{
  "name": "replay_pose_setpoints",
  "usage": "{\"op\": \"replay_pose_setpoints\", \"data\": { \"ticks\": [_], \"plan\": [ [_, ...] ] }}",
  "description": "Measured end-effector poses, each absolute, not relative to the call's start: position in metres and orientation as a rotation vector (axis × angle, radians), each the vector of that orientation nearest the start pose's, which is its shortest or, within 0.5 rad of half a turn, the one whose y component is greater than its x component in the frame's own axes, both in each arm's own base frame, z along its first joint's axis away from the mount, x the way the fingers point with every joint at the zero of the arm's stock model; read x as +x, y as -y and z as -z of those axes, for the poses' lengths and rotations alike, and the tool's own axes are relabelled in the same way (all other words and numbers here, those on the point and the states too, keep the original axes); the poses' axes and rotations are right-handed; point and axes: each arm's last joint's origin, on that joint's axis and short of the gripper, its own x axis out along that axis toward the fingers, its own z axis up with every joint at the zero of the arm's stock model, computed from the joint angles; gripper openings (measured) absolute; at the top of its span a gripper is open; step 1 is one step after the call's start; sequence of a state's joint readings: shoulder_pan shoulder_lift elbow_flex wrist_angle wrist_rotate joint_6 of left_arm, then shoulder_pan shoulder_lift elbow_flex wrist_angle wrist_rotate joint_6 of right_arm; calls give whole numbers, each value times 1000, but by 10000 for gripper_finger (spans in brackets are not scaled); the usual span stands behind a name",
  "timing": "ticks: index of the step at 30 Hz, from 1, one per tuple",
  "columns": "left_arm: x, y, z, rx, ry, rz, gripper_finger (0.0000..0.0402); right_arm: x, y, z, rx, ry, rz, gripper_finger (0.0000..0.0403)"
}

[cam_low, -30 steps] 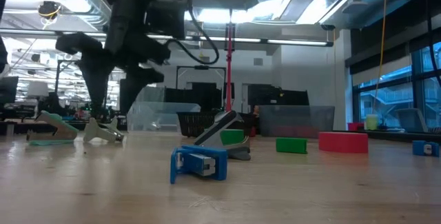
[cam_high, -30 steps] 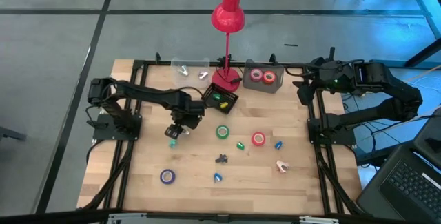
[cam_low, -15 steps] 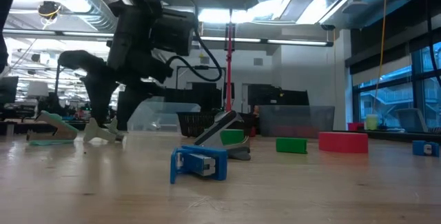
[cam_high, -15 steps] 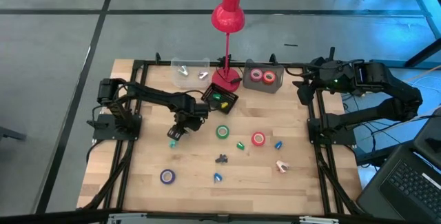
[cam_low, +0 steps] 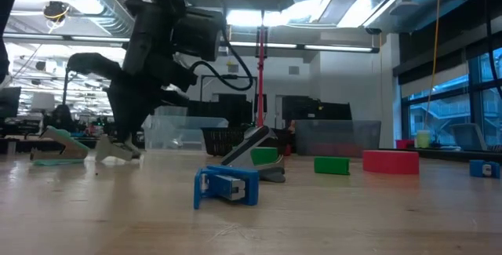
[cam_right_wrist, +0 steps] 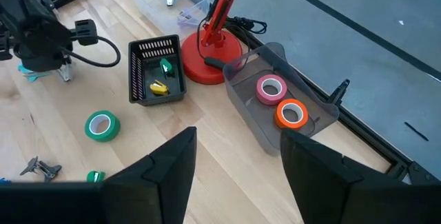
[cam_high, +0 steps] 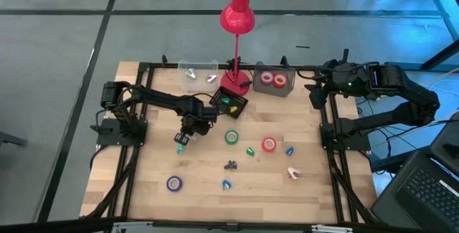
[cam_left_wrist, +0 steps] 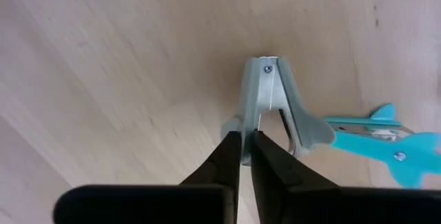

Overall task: Pick and place Stapler, Stapler remover, tape
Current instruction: Put the gray staple remover into the transparent bin

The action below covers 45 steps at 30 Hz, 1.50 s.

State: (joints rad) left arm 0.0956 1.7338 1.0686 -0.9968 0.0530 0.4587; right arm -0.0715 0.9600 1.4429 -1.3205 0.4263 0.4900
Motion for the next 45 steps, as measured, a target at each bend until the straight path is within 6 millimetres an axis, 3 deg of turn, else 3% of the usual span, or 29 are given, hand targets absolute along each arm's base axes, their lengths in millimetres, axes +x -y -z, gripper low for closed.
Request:
{"op": "replay_pose_setpoints", "data": {
  "ticks": [4, 11, 14, 20, 27, 31, 35, 40, 45],
  "plan": [
    [285, -27, -177, 156, -1601, 361, 4, 120, 21, -417, 304, -696, 658, 210],
    [280, -50, -231, 112, -1454, 277, 2, 120, 21, -417, 305, -696, 659, 210],
    [275, -72, -255, 158, -1402, 154, 2, 120, 21, -417, 305, -696, 659, 210],
    [257, -134, -296, 162, -1337, -160, 2, 120, 21, -417, 305, -695, 660, 210],
    [239, -203, -315, 112, -1143, -455, 2, 119, 21, -417, 291, -687, 686, 210],
    [234, -236, -304, 76, -1156, -509, 2, 119, 22, -417, 284, -678, 702, 210],
    [241, -258, -270, 30, -1246, -454, 2, 120, 22, -419, 285, -659, 705, 210],
    [254, -271, -225, -36, -1334, -365, 2, 120, 22, -419, 284, -659, 710, 210],
    [261, -278, -195, -79, -1398, -321, 2, 120, 22, -418, 283, -660, 710, 210]
  ]
}}
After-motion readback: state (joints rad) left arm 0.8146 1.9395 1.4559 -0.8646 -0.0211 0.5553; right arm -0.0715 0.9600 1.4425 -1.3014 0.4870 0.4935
